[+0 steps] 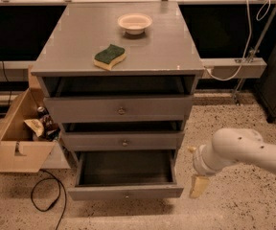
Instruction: Close bottom drawer
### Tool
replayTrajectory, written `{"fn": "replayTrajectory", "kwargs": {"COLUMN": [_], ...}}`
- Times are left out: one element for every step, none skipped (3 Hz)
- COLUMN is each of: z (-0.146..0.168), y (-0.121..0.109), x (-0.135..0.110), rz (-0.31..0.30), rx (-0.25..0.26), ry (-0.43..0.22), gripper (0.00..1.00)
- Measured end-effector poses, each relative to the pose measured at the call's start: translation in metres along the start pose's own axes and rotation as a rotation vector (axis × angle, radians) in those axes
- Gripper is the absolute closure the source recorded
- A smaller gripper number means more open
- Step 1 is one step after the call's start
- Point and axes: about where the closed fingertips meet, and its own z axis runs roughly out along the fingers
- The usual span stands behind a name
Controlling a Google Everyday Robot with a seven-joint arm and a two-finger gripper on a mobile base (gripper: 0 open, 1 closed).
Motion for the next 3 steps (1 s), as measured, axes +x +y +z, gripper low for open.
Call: {"fn": "replayTrajectory", "kwargs": {"z": [0.079,0.153,0.215], "y": [0.022,0.045,0.068], "x": [0.023,0.036,0.043], "rz": [0.004,0.026,0.073], "rx": [-0.066,-0.140,-0.203], "ry": [-0.042,-0.067,-0.112], "gripper": [0.00,0.15,0.46]}}
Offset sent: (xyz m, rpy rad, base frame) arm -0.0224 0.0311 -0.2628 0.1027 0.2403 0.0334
